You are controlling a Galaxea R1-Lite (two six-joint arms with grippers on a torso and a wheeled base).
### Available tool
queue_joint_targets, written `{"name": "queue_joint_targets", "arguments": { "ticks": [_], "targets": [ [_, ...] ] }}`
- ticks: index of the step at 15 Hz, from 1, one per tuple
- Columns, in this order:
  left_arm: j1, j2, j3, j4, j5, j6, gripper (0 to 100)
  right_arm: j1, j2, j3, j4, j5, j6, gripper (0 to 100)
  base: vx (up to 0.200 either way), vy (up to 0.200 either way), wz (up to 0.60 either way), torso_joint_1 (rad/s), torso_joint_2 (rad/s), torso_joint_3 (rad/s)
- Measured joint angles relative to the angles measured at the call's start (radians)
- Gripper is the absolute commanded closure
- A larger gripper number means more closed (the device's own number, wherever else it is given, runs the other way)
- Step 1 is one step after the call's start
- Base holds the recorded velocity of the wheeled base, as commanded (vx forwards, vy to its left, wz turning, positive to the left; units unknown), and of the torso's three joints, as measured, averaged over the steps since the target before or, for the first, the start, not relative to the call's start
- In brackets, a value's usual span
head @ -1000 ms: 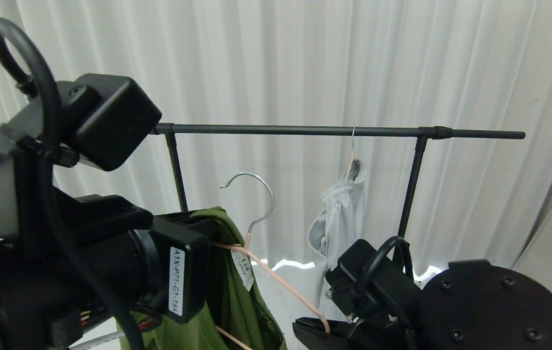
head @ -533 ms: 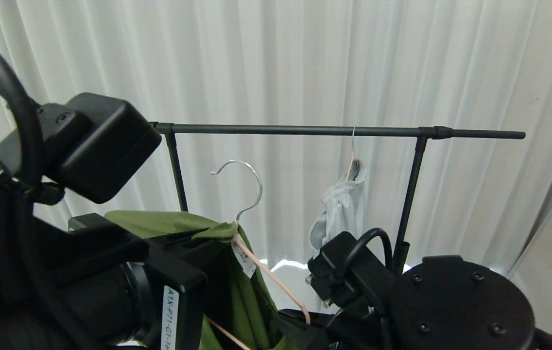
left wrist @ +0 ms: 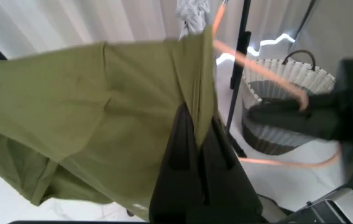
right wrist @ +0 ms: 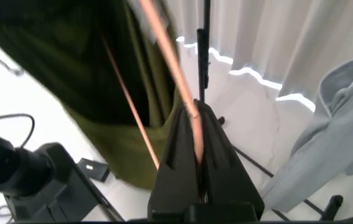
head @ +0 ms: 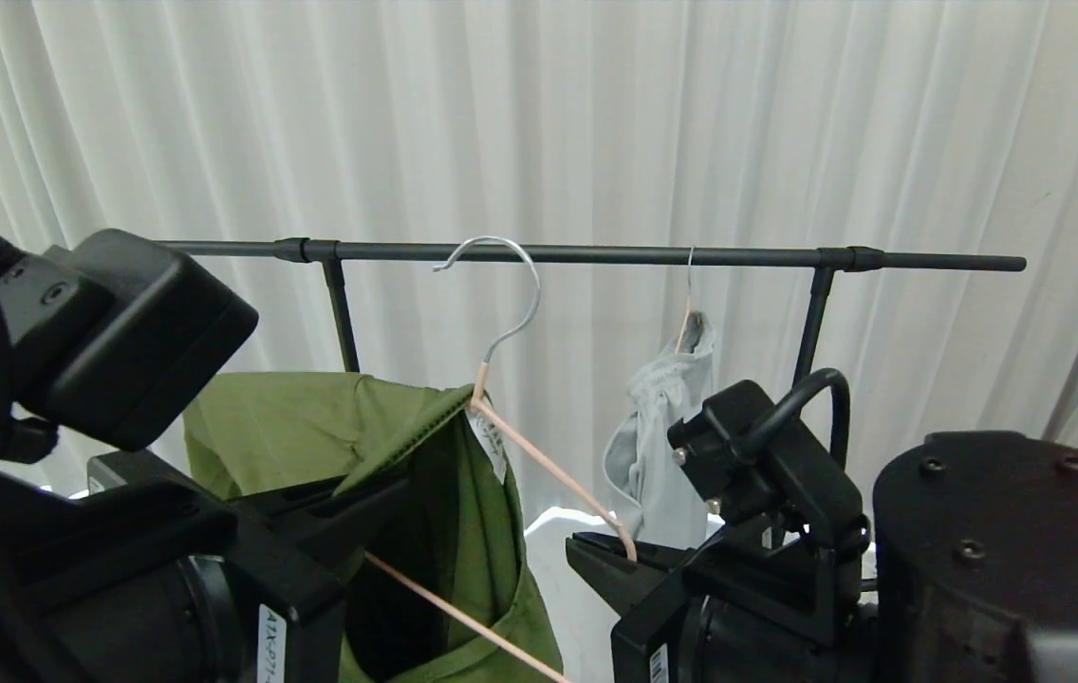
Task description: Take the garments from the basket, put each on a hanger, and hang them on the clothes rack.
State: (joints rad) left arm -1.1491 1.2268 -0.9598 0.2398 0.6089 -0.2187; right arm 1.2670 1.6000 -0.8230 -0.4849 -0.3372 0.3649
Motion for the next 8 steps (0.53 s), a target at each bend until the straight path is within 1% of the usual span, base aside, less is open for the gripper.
{"name": "queue_joint_targets", "arguments": {
  "ticks": [1,5,8],
  "targets": [
    [-0.001,-0.003,0.003,0.0,0.0,0.002,0,-0.002,-0.011,0.0,0.0,-0.003,-0.001,100,0.0,0.0,0.0,0.0,0.0,0.0],
    [-0.002,-0.008,0.011,-0.001,0.001,0.004,0,-0.003,-0.04,0.0,-0.003,-0.037,-0.001,100,0.0,0.0,0.0,0.0,0.0,0.0],
    [-0.001,-0.02,0.026,0.0,0.001,0.005,0,-0.003,-0.054,0.005,-0.092,-0.04,-0.007,100,0.0,0.0,0.0,0.0,0.0,0.0]
  ]
}}
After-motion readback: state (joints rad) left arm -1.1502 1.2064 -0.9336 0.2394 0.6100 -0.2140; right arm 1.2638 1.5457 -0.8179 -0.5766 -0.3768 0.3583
